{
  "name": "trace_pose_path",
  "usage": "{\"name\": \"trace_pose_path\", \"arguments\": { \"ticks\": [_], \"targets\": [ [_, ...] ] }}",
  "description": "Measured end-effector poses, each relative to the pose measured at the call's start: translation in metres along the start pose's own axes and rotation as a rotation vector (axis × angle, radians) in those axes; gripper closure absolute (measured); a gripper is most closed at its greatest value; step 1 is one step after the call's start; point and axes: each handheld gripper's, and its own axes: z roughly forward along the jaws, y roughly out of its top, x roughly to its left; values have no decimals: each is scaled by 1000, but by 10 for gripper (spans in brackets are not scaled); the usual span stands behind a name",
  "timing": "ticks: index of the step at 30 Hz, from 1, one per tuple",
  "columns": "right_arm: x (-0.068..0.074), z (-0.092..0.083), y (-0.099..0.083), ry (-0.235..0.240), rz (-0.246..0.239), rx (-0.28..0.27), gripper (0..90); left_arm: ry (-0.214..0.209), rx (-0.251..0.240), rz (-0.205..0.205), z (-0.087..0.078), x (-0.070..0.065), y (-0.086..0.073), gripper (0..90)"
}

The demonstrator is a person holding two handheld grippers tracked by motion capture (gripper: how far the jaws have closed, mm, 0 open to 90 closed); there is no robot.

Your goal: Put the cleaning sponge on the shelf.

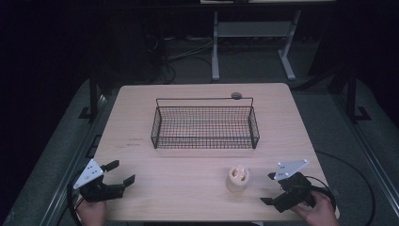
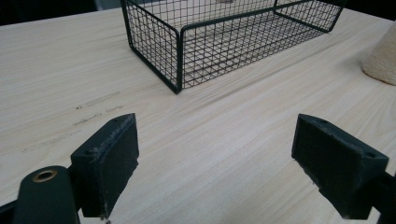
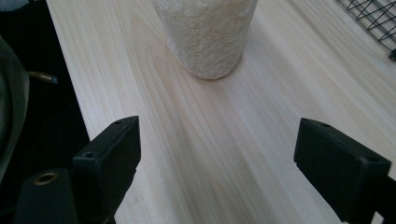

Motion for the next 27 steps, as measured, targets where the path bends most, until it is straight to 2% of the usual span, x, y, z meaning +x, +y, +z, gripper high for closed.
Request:
{"name": "trace_pose_path", "arguments": {
  "ticks": [12, 15, 21, 27],
  "targets": [
    [-2, 0, 15, 15, -9, 8, 146, -4, -8, -4, -1, -1, 1, 137],
    [-2, 1, 20, 8, -28, 7, 145, -7, -7, -4, -1, 0, 0, 136],
    [-3, 6, 32, 31, -30, 28, 146, -7, -9, -1, 0, -1, 1, 137],
    [0, 12, 48, 46, -80, 50, 146, -5, -13, -6, -1, -1, 1, 137]
  ]
}}
